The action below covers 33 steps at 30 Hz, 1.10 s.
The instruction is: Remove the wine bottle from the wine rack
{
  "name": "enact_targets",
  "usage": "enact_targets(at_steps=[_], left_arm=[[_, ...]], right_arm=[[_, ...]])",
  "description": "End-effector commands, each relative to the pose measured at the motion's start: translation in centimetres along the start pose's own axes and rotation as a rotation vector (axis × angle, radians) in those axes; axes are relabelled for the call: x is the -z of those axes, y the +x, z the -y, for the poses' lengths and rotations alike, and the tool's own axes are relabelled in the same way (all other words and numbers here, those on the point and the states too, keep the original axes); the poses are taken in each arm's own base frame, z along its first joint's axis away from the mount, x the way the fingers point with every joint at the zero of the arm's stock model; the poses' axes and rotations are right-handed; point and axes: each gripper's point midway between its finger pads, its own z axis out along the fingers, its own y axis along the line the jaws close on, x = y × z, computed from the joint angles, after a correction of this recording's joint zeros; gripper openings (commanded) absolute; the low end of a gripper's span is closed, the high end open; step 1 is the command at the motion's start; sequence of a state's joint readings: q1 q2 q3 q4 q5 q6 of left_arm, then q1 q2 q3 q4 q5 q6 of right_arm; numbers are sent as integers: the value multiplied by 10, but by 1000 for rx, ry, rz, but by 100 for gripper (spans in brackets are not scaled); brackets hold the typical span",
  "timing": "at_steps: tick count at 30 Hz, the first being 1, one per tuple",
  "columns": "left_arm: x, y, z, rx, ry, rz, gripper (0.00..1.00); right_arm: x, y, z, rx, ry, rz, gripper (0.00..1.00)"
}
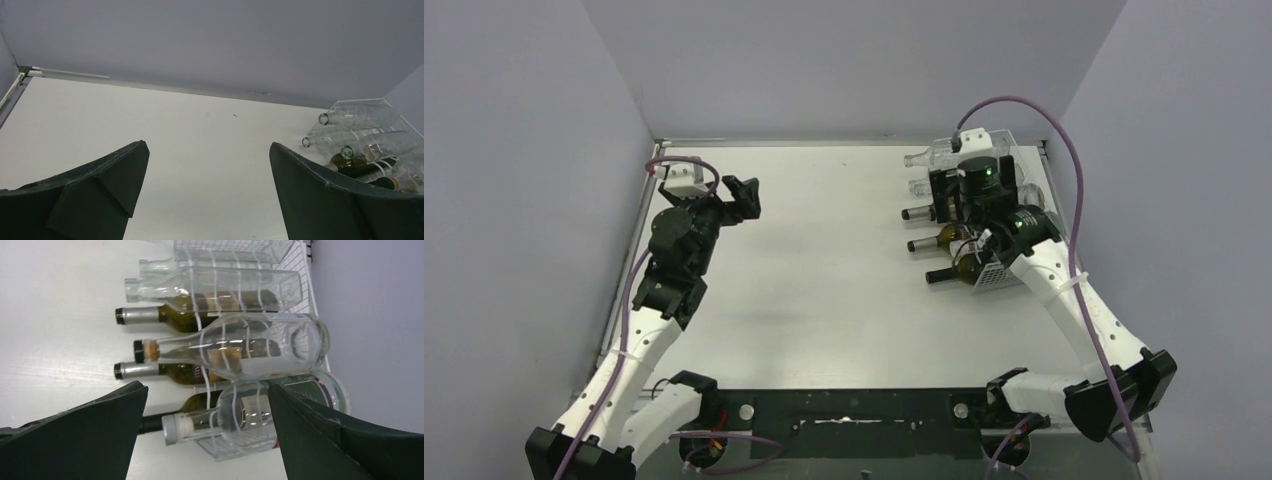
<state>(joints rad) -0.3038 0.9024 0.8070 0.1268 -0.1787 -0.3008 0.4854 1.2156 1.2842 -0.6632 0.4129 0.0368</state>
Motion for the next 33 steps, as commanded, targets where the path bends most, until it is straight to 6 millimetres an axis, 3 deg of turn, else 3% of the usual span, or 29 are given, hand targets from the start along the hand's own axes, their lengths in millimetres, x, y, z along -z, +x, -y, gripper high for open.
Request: enact_targets(at_steps=[1,6,12,17,21,27,33], left_arm=[[2,-27,11,-1,41,93,94],[2,-25,15,8,53,87,94],[2,-24,18,17,66,83,94],[3,-24,20,17,72,79,94],[6,-26,21,23,75,87,94],[7,-26,22,25,78,90,94],[6,-23,24,26,84,83,94]], right_arm=[[-5,-19,30,-40,22,-15,98],[-13,-17,44,38,72,-69,98],[-26,-29,27,122,-46,-69,98],[-42,-21,16,247,-108,-108,98],[-53,-12,9,409,-144,-117,92],[-61,3,3,663,-149,-87,94],[-71,11,-7,766,-192,-102,95]])
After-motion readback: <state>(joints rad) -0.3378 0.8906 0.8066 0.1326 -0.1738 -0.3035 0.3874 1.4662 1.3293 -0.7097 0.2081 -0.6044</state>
